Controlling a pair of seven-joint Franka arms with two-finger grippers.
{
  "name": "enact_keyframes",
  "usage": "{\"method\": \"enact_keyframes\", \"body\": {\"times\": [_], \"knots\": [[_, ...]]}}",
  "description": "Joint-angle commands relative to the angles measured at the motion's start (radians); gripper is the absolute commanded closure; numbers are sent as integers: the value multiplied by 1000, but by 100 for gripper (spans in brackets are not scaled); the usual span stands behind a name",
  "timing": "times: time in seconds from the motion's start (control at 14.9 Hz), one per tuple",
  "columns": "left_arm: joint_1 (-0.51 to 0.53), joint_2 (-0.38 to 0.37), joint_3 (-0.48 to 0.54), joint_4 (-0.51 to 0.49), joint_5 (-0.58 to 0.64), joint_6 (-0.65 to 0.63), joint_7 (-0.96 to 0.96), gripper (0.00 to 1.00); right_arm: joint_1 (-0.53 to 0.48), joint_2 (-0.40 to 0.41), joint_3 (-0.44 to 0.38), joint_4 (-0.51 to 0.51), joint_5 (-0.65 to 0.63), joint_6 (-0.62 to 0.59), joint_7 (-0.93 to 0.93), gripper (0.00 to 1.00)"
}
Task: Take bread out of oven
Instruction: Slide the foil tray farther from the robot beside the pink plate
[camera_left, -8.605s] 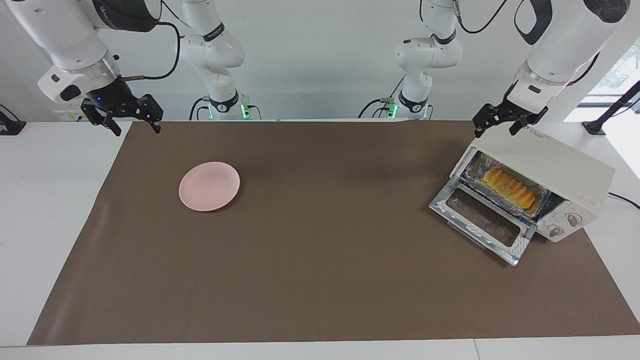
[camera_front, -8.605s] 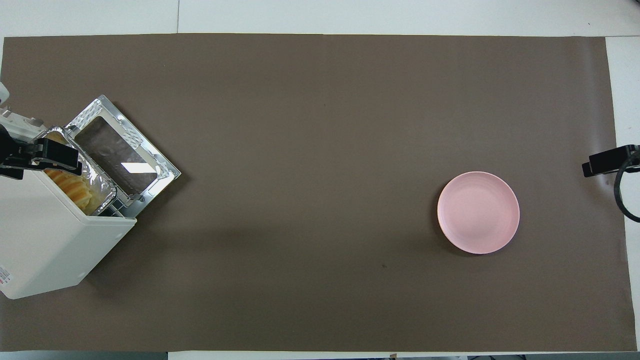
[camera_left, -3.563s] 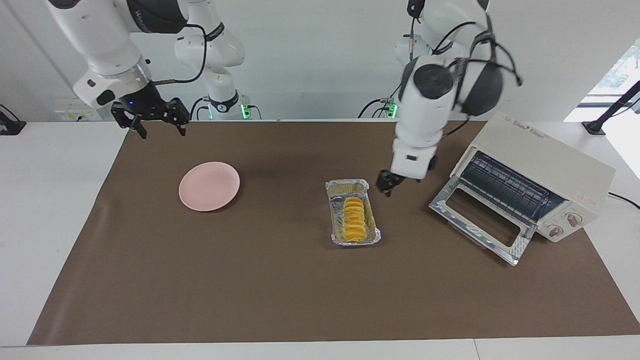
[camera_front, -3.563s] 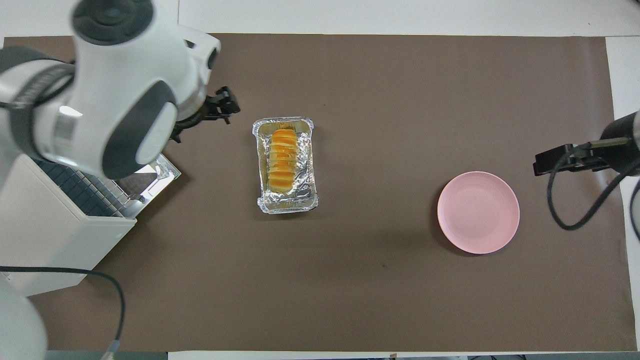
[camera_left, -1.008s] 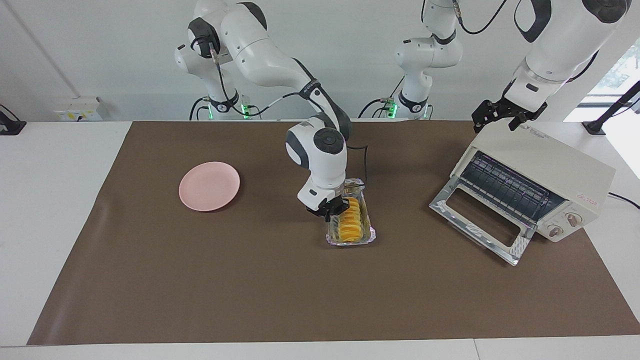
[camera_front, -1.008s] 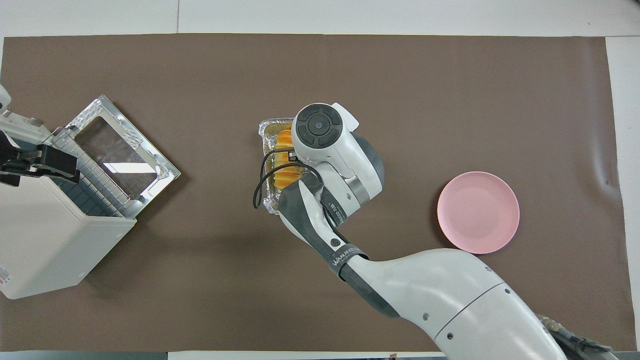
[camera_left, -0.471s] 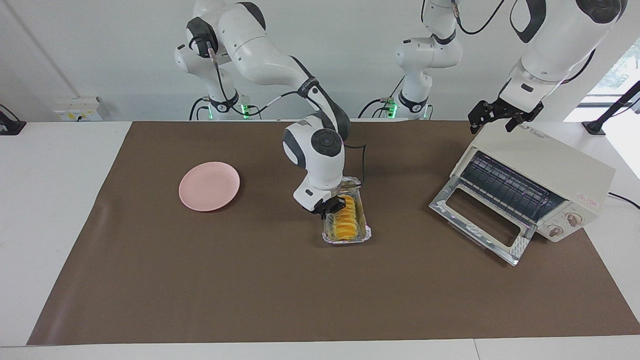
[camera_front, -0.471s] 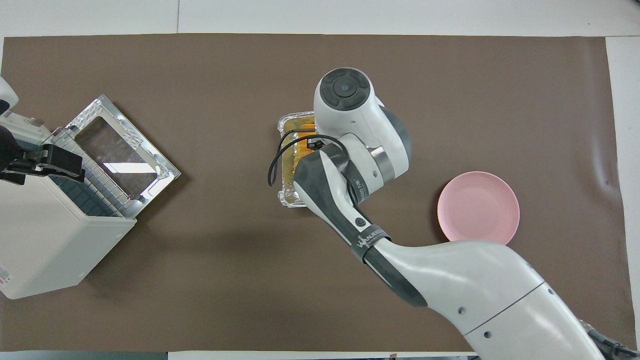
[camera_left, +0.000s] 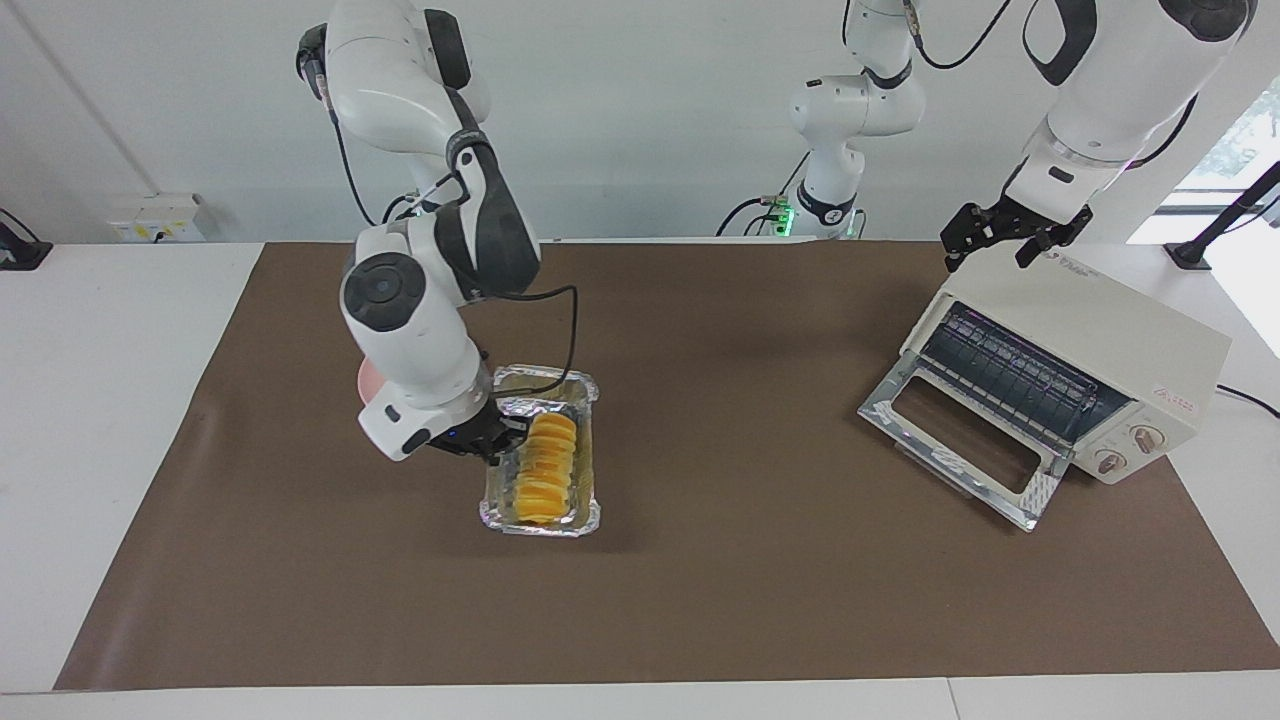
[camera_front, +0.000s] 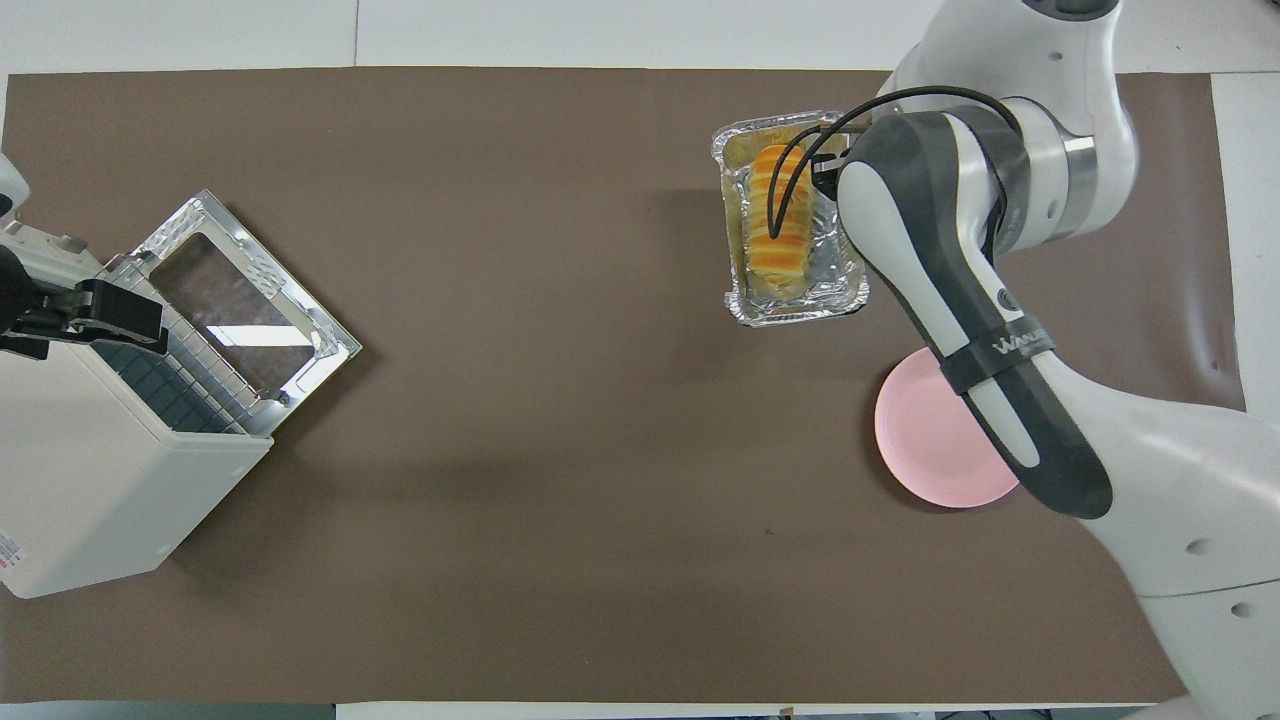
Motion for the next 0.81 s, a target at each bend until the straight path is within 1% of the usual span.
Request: {"method": "enact_keyframes", "body": {"times": [0.0,0.2,0.4,0.54,0.67,0.74], "knots": [[16,-22,-9,-31,-18,30,13,0,-78,9,1,-61,8,95,-151,100],[16,-21,-9,-31,-16,30,18,0,-177,27,1,-118,16,195,-282,100],[16,-22,-9,-31,-16,30,13,0,-211,33,1,-190,13,319,-337,100],[11,-22,-8,-26,-16,25,7,0,-224,35,0,-220,6,364,-394,100],[6,-25,-7,-26,-16,17,4,0,-242,27,0,-291,6,453,-441,100],[8,-27,-7,-28,-16,13,4,0,-244,26,1,-294,6,448,-440,85]]}}
